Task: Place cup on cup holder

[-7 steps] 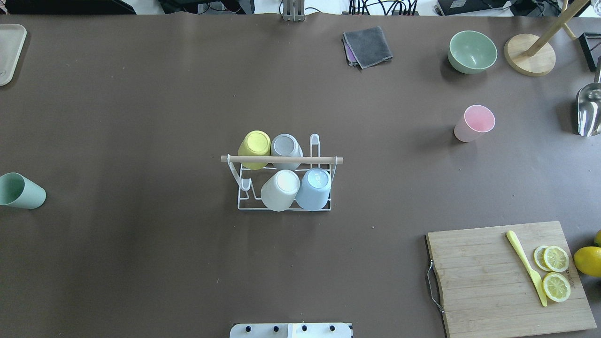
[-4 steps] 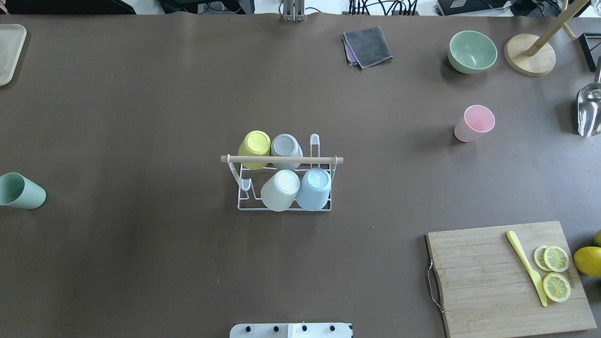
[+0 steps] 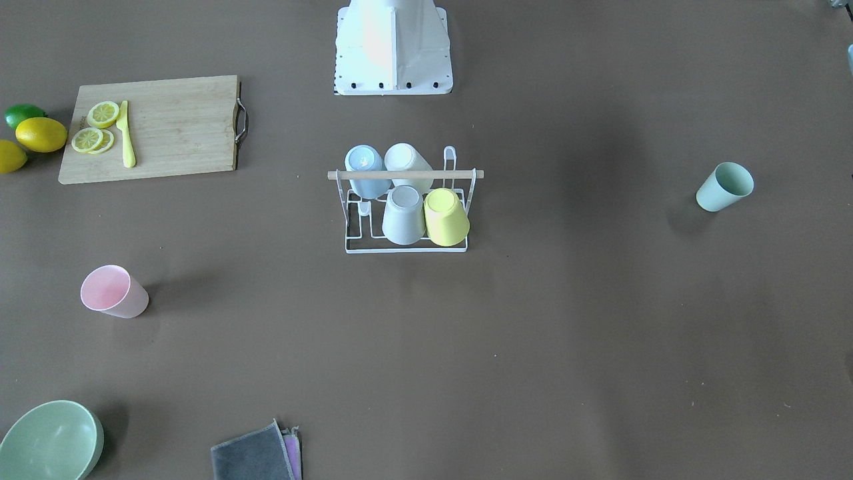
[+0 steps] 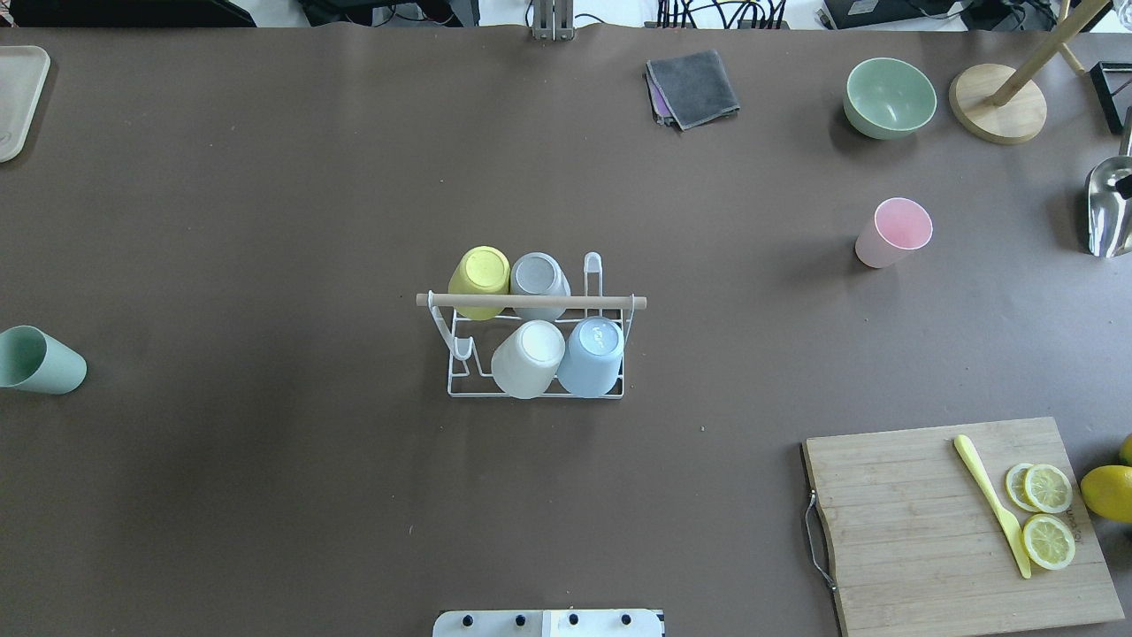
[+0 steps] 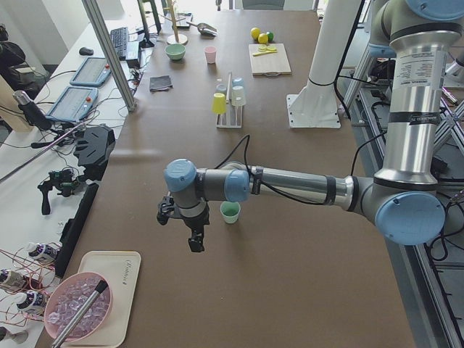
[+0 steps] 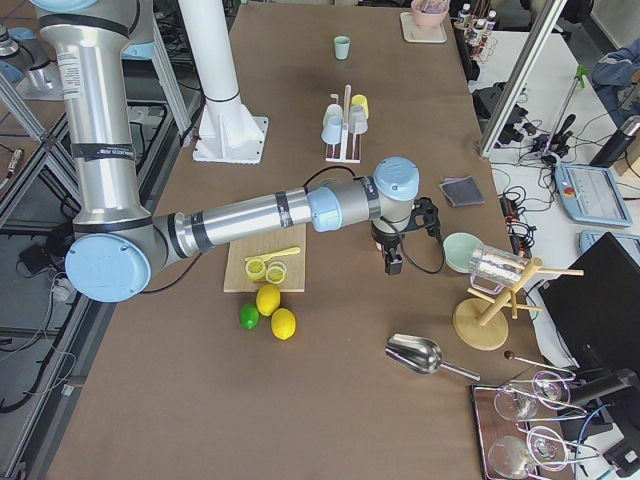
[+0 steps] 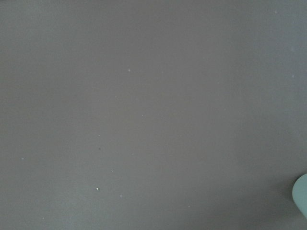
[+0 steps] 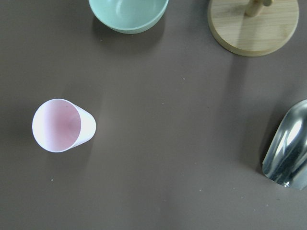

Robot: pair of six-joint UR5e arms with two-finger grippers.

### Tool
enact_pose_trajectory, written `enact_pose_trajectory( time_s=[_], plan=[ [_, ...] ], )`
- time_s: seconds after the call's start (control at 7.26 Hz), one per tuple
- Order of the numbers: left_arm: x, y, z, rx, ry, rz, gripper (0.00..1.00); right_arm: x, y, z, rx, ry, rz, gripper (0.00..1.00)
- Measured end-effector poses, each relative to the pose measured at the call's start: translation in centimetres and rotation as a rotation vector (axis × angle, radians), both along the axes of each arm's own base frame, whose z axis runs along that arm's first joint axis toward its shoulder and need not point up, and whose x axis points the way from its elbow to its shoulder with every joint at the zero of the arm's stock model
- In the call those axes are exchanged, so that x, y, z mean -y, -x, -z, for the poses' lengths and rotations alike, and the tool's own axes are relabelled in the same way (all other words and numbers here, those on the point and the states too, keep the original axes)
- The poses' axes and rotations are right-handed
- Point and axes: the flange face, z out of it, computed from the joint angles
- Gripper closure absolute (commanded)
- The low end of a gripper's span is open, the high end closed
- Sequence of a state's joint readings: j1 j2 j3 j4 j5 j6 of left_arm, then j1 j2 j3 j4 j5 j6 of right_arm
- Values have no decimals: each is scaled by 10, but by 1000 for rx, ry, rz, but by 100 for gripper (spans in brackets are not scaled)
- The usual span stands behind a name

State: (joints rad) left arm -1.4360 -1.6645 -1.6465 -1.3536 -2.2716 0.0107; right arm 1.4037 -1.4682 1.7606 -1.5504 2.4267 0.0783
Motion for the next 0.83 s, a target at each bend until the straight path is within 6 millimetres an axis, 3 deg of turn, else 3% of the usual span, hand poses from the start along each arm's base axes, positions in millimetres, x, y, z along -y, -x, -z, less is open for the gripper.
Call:
enact_pose_trajectory(
  time_s=[0.28, 0.41, 0.69, 0.83],
  plan=[
    [43, -38, 47, 20, 69, -57, 2, 14, 37, 21, -8, -43, 82, 0],
    [52, -43, 57, 30, 91, -66, 2, 24, 54, 31, -38, -64, 128, 0],
    [57, -55, 60, 39, 111, -86, 2, 53, 90, 58, -121, -94, 238, 0],
    [57, -75, 56, 43, 124, -119, 2, 71, 107, 74, -154, -95, 296, 0]
  ],
)
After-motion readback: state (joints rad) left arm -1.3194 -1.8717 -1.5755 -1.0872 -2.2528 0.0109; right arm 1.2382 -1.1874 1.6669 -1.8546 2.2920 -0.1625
